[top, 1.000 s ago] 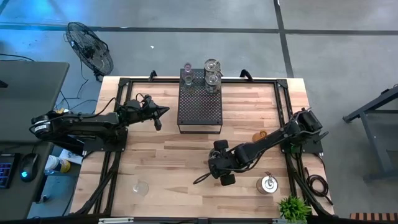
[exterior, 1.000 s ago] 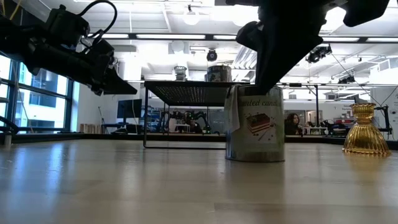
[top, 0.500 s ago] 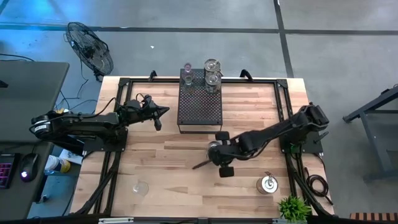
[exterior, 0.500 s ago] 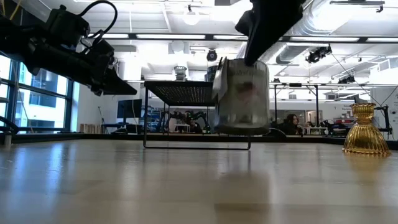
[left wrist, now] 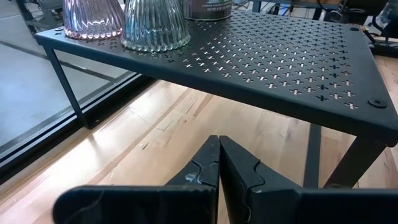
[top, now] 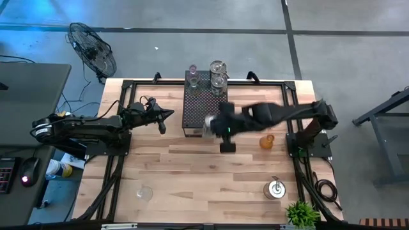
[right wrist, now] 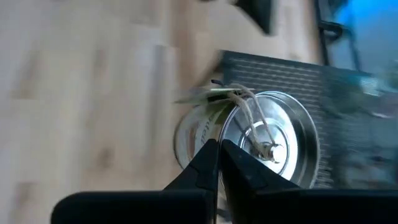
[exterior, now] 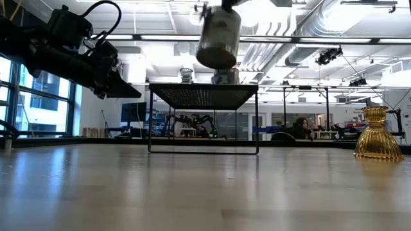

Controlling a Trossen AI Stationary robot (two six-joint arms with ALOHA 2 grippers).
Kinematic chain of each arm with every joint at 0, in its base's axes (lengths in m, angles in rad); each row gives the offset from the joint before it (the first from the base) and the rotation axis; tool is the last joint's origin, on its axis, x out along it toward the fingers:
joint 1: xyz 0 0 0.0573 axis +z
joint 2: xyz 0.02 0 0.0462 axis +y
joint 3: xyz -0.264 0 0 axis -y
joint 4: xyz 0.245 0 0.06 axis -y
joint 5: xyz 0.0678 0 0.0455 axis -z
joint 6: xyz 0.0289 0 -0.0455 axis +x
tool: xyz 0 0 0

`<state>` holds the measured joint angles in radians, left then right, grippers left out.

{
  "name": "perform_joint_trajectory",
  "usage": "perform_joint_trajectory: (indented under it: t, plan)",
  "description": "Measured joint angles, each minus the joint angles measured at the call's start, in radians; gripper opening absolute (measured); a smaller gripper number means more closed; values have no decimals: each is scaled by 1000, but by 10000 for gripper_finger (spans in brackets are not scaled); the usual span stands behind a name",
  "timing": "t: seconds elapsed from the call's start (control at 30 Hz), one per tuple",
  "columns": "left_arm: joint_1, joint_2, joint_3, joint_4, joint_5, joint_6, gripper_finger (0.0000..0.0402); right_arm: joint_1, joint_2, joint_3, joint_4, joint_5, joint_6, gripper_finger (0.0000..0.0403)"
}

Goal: Pick & Place candle stick holders
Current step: Put the green scented candle holder on the shelf

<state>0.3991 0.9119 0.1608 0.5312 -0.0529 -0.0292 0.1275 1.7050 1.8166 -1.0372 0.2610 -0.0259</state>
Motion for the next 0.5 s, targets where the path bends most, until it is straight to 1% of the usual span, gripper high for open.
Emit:
perform_joint_trajectory:
  t: [0.13, 0.27, 0.4, 0.5]
  plan:
    - [0, 0, 0, 0, 0, 1, 0, -104, 1, 29, -45, 9, -92, 4]
    - [0, 0, 0, -1, 0, 2, 0, -201, 1, -8, -46, -59, -171, 2]
    - [0, 0, 0, -2, 0, 4, 0, -257, 1, -65, -37, -81, -237, 6]
    - [0, 0, 0, -2, 0, 8, 0, -276, 1, -101, -7, -78, -271, 6]
